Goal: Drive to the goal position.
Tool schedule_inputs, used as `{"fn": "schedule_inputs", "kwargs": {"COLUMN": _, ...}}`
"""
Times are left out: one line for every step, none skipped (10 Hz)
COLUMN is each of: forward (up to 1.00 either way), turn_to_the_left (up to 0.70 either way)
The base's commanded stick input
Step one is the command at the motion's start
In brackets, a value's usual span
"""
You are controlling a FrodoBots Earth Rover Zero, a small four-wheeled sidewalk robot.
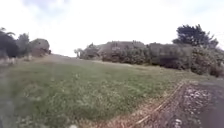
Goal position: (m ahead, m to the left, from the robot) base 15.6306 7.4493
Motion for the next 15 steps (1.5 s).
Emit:
{"fn": "schedule_inputs", "kwargs": {"forward": 0.00, "turn_to_the_left": -0.85}}
{"fn": "schedule_inputs", "kwargs": {"forward": 0.00, "turn_to_the_left": -0.85}}
{"fn": "schedule_inputs", "kwargs": {"forward": 0.00, "turn_to_the_left": -0.85}}
{"fn": "schedule_inputs", "kwargs": {"forward": 0.00, "turn_to_the_left": -0.85}}
{"fn": "schedule_inputs", "kwargs": {"forward": 0.00, "turn_to_the_left": -0.85}}
{"fn": "schedule_inputs", "kwargs": {"forward": 0.00, "turn_to_the_left": -0.85}}
{"fn": "schedule_inputs", "kwargs": {"forward": 0.00, "turn_to_the_left": -0.85}}
{"fn": "schedule_inputs", "kwargs": {"forward": 0.00, "turn_to_the_left": -0.85}}
{"fn": "schedule_inputs", "kwargs": {"forward": 0.00, "turn_to_the_left": -0.85}}
{"fn": "schedule_inputs", "kwargs": {"forward": 0.00, "turn_to_the_left": -0.85}}
{"fn": "schedule_inputs", "kwargs": {"forward": 0.00, "turn_to_the_left": 0.00}}
{"fn": "schedule_inputs", "kwargs": {"forward": 0.00, "turn_to_the_left": 0.00}}
{"fn": "schedule_inputs", "kwargs": {"forward": 0.00, "turn_to_the_left": 0.00}}
{"fn": "schedule_inputs", "kwargs": {"forward": 0.00, "turn_to_the_left": 0.52}}
{"fn": "schedule_inputs", "kwargs": {"forward": 0.00, "turn_to_the_left": 0.83}}
